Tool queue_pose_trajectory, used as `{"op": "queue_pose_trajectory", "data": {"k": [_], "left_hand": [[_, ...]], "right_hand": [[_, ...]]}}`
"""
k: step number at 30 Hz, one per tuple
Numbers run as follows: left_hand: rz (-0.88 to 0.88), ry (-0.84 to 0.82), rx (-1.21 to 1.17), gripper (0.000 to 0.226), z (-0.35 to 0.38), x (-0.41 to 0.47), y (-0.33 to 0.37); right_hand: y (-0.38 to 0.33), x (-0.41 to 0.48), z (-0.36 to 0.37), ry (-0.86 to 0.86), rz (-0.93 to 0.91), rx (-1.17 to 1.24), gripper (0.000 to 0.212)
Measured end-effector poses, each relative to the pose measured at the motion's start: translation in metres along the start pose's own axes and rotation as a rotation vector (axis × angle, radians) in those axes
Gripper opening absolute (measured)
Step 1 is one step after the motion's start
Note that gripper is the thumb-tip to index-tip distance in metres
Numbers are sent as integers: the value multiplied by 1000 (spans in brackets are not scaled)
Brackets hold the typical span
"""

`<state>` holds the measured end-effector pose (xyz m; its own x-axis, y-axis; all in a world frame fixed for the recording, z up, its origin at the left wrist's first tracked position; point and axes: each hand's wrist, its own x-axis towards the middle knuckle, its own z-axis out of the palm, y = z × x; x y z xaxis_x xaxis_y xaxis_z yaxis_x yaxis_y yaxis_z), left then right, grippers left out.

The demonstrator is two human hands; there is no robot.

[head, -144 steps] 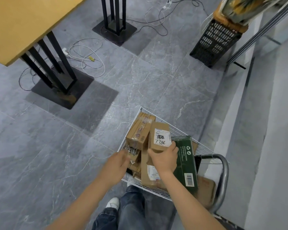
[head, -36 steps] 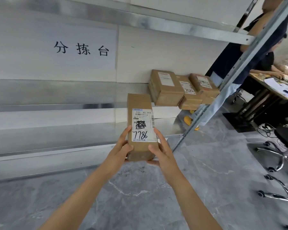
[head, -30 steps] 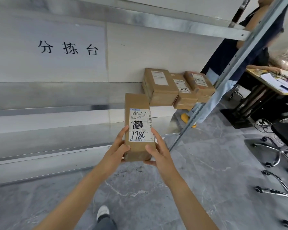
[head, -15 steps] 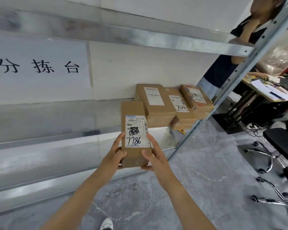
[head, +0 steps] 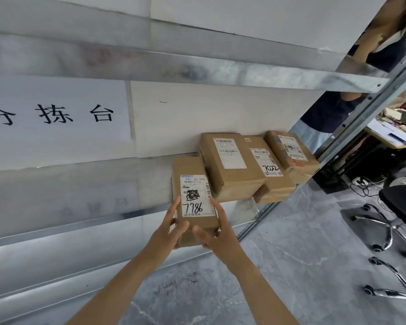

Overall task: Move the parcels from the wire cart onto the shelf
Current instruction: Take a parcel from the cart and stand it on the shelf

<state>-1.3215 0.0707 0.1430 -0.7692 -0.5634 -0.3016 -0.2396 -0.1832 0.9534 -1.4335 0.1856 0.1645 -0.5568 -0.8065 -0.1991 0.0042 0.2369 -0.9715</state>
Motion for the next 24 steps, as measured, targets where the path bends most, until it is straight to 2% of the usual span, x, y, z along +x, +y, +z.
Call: {"op": "queue_pose_trajectory", "data": {"k": [3,5,9,16,24], "left_hand": [[28,-32,-15,74,-4,5,3],[32,-59,1,79,-6,11,4],[19,-81,77,77,-11,23,7],[41,-34,100,77,-10,46,11],[102,23,178,79,-1,67,9]], "right_hand": [[2,11,-1,18,-39,-68,71],[5,17,-1,44,-37,-102,73],[14,32,-4,97,-64,-198,70],[22,56,-7,140,-83,-543,71],[8,73,-21,196,-50,-738,69]]}}
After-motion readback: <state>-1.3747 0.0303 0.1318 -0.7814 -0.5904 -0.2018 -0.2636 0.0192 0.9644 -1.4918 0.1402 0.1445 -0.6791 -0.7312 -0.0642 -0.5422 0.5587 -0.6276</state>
